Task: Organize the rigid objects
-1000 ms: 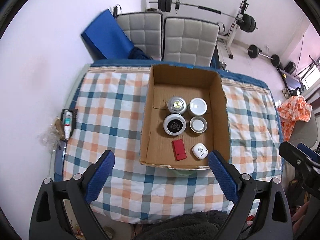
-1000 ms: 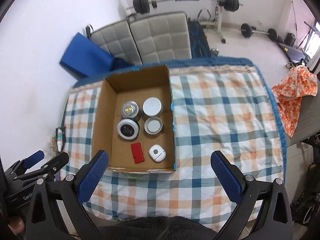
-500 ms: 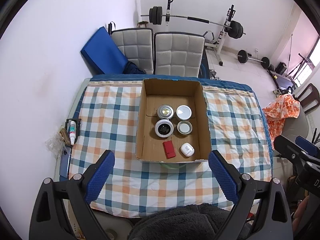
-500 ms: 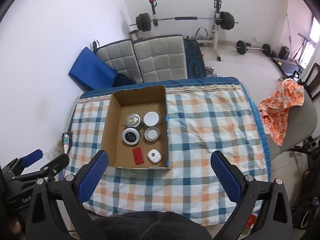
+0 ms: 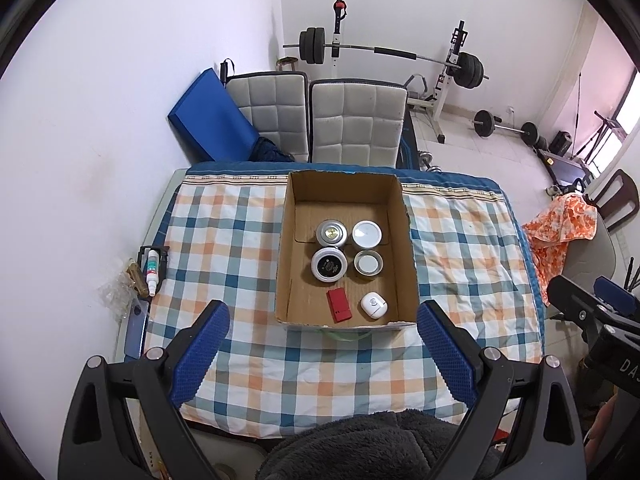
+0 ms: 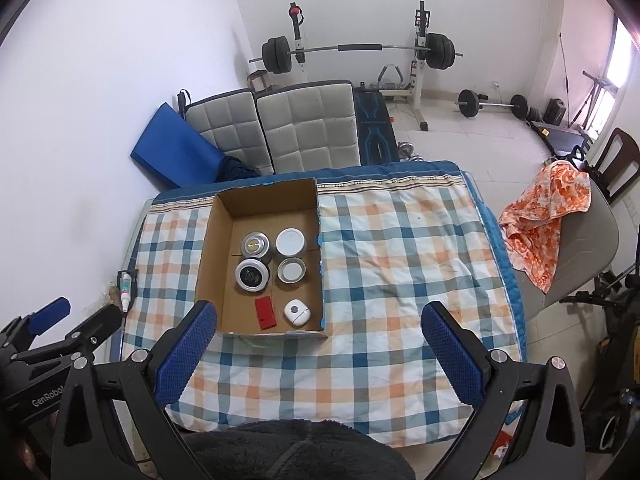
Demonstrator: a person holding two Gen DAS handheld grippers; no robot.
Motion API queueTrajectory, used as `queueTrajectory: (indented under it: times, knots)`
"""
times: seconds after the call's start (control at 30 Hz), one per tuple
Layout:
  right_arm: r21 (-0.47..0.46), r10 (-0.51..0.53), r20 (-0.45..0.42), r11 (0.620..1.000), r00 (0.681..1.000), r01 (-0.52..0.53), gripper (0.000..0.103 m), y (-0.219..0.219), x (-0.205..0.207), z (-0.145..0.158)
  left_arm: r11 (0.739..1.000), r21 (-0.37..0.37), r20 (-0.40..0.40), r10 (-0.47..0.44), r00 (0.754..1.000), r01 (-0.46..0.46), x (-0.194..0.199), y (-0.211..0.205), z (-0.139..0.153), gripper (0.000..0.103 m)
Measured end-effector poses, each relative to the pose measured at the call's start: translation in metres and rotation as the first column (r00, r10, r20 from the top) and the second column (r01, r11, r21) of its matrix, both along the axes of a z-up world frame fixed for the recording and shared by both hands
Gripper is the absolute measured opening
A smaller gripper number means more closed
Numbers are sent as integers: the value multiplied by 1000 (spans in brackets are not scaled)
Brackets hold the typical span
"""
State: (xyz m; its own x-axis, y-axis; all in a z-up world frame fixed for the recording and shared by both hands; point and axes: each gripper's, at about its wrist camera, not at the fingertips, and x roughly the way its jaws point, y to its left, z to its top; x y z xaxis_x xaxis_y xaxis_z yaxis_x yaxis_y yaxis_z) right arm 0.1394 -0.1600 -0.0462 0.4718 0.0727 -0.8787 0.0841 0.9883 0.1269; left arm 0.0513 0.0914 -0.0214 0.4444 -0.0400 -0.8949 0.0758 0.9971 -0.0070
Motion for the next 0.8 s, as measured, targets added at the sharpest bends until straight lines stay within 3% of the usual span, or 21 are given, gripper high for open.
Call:
queueTrajectory:
  times: [0.8]
  knots:
    - [-38,1,14,999,1000,-1,103,3,-2,2,1000,-4,23,14,1000,-14,4,-4,8,96]
